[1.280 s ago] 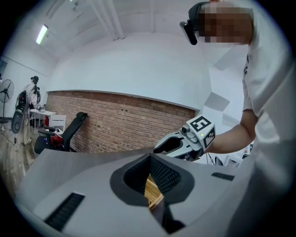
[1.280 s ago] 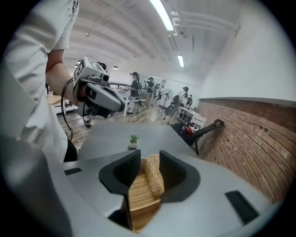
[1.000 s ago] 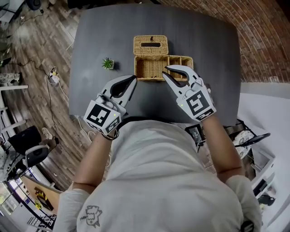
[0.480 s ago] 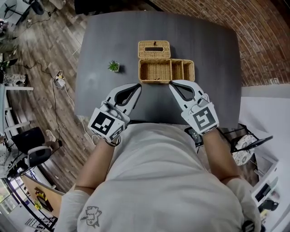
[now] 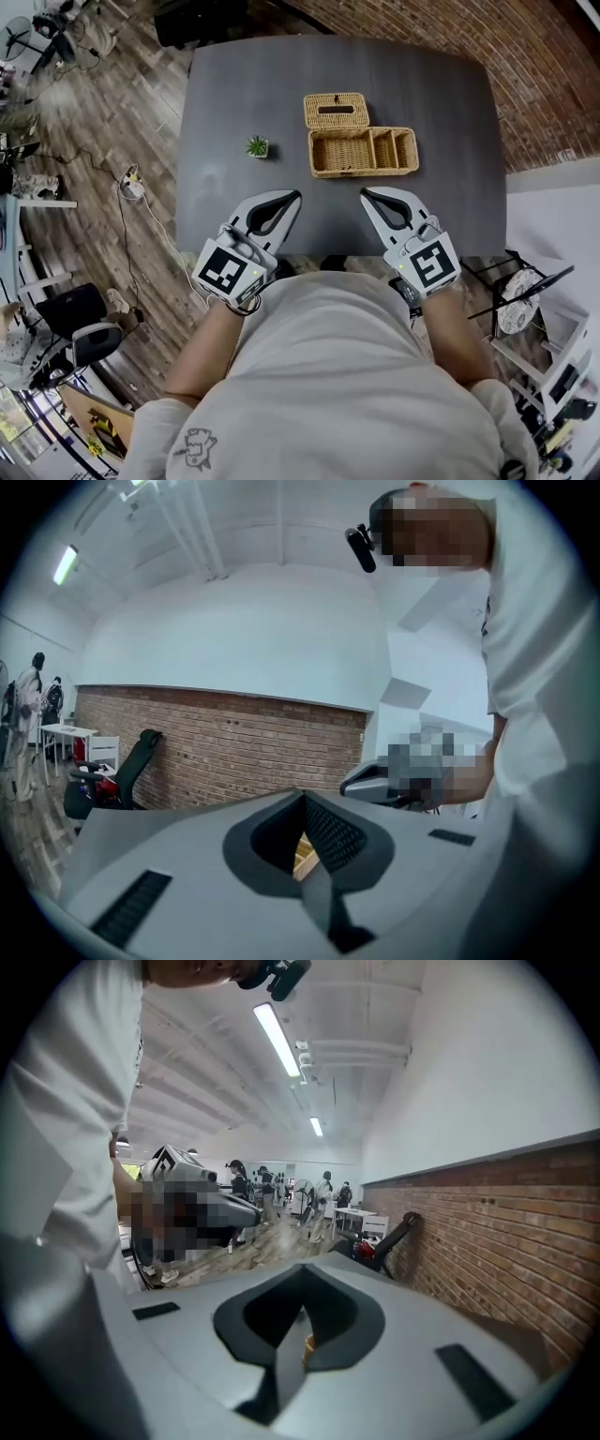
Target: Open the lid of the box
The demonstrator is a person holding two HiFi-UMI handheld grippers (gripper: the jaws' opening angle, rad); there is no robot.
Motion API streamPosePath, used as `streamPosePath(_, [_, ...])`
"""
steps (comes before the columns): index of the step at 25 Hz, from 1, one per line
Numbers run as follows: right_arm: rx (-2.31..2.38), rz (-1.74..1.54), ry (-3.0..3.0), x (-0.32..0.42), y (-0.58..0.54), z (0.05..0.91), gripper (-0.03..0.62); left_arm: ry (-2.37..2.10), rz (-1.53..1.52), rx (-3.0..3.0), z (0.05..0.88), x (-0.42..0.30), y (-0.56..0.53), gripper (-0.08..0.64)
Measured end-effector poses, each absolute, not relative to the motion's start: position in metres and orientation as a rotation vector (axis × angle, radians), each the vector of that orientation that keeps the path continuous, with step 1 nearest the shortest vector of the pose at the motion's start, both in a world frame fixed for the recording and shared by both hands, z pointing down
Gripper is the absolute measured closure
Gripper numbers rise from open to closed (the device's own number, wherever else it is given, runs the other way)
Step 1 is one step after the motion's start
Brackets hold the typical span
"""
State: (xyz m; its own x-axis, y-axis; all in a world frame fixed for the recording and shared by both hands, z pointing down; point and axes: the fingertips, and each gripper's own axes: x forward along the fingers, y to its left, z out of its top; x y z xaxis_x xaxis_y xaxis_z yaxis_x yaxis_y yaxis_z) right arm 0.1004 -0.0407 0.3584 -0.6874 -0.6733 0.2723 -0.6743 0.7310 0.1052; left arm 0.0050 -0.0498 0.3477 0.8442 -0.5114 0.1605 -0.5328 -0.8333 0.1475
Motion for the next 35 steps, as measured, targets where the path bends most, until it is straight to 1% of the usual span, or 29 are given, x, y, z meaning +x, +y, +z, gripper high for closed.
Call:
streamPosePath(11, [1.220,-0.047,-2.580,0.030,0.006,0.341,0.588,-0.716,0.172,2.905,0.332,-0.083,0.001,0.549])
streamPosePath(18, [1.290,-0.054,-2.541,0.017,0.044,0.333,0.588,-0.669,0.143,2.928,0.327,-0.108,0.028,0.549])
streamPosePath(25, [1.224,-0.131,-2.551,0.016,0.065,0.322,0.588,-0.736,0.108,2.921,0.316,-0.112,0.055,0.549])
streamPosePath(31, [1.179,-0.118,-2.605,0.037,0.090,0.319,0.588,-0.796,0.079,2.909,0.310,-0.090,0.077,0.549])
streamPosePath(35, [1.126,-0.134,-2.629,0.054,0.116,0.322,0.588,-0.807,0.107,2.896,0.323,-0.063,0.100,0.549])
